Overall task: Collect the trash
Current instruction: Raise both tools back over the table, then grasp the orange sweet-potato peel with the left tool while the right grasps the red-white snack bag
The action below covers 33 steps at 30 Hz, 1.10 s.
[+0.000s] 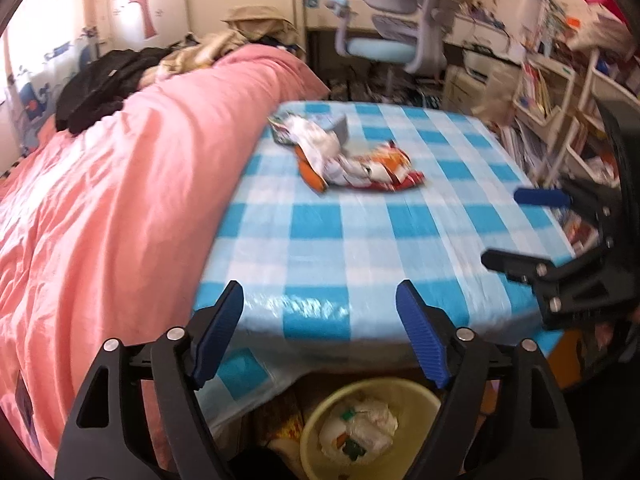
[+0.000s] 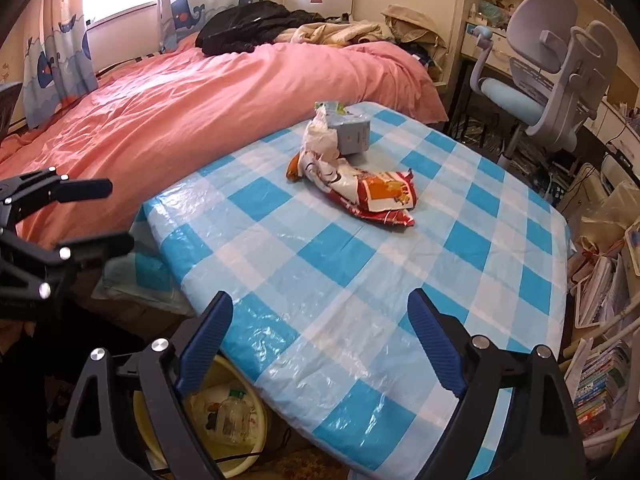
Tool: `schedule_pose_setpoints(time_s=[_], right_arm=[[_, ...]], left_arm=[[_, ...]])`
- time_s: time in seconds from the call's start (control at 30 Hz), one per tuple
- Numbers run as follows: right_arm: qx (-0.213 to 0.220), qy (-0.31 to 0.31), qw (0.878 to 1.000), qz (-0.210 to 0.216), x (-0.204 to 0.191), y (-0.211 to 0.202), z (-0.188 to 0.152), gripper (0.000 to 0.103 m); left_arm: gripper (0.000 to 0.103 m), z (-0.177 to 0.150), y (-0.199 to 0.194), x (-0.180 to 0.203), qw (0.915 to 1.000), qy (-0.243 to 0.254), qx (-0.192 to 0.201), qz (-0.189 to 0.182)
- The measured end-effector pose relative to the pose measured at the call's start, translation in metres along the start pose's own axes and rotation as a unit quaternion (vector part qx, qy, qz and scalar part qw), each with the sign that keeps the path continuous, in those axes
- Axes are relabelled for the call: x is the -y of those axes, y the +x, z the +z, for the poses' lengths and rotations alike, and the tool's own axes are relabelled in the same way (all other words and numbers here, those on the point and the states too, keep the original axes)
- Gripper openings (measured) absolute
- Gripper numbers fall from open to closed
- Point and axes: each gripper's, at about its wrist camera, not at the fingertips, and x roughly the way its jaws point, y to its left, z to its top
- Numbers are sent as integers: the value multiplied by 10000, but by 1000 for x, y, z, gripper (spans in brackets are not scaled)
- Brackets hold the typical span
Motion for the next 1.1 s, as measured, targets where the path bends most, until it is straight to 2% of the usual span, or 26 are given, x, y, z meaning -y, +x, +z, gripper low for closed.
schedule_pose_setpoints(time_s=[0.23, 0.37, 0.6, 0.73, 0.93, 1.1], right_arm=[[175, 99, 9997, -109, 6, 2, 8, 86], [193, 168, 9996, -152, 8, 8, 13, 87], [76, 52, 9999, -107, 2, 22, 20, 87], [32, -6, 10000, -67, -1, 28, 22, 87], [-49, -35, 9999, -100, -1, 40, 28, 87], [-89, -69, 9998, -153, 1, 50, 32, 87]], left_arm=[[79, 11, 7, -2, 9998, -152, 32, -124], [79, 24, 19, -6, 9999, -158, 24, -11], [79, 64, 52, -44, 9988, -450, -78, 165], [79, 77, 84, -65, 9972, -606, -386, 195], [74, 89, 123, -55, 9969, -447, -640, -42], [69, 103, 159, -36, 9968, -251, -758, 80]])
